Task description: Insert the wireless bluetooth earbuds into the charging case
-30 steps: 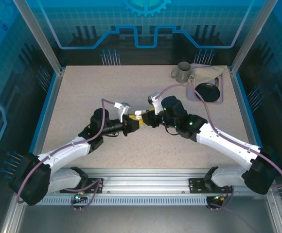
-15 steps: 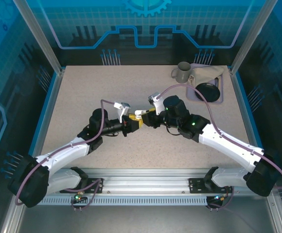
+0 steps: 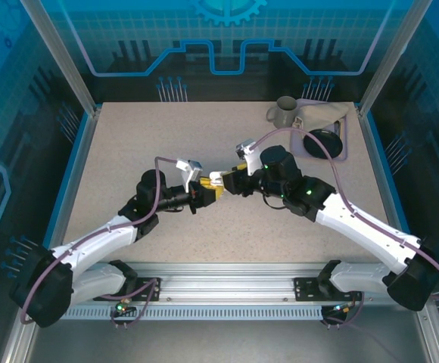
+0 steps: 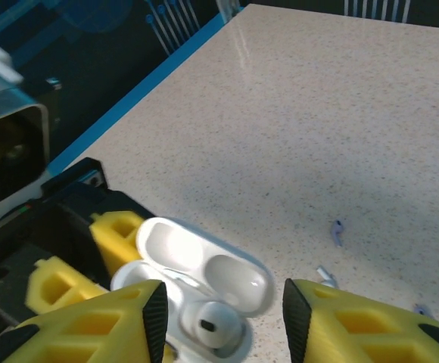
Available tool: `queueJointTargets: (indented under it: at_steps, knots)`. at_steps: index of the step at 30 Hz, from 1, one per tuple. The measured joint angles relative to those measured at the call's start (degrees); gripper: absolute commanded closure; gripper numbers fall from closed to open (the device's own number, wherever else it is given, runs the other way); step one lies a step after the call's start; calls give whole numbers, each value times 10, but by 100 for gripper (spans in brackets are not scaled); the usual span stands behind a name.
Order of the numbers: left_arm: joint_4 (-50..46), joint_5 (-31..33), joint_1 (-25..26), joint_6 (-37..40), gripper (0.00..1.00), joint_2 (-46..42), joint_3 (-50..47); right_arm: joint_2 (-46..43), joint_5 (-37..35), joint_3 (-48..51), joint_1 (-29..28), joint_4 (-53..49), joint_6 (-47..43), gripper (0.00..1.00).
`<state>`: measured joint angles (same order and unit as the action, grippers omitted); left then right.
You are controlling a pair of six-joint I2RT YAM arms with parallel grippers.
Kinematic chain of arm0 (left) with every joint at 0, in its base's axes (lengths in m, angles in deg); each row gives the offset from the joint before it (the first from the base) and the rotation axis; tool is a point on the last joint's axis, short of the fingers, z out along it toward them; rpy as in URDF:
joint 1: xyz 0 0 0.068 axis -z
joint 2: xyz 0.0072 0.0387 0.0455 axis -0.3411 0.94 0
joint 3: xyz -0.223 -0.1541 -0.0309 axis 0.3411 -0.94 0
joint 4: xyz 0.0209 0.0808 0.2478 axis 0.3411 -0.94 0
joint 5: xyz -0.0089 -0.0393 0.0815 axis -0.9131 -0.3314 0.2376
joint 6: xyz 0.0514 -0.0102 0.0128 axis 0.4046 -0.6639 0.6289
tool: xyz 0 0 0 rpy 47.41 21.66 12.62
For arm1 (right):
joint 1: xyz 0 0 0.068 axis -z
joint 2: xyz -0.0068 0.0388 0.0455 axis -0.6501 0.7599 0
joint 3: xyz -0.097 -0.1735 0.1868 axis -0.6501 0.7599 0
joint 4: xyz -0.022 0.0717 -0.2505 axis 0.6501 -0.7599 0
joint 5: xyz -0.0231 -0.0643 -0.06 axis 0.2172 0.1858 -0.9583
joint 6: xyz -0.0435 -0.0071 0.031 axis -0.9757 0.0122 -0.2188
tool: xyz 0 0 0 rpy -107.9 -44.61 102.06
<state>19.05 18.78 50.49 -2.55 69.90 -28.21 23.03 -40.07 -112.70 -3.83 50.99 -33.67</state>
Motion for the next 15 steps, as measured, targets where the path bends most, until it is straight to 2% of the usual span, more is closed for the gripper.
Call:
queueJointTargets:
  at_steps: [10,15]
  knots:
    - [-31,19,0,28,100,-55,0,-16,-65,0,59,-65,42,49]
    - [-68,29,0,47,100,-106,0,25,-72,0,70,-98,43,49]
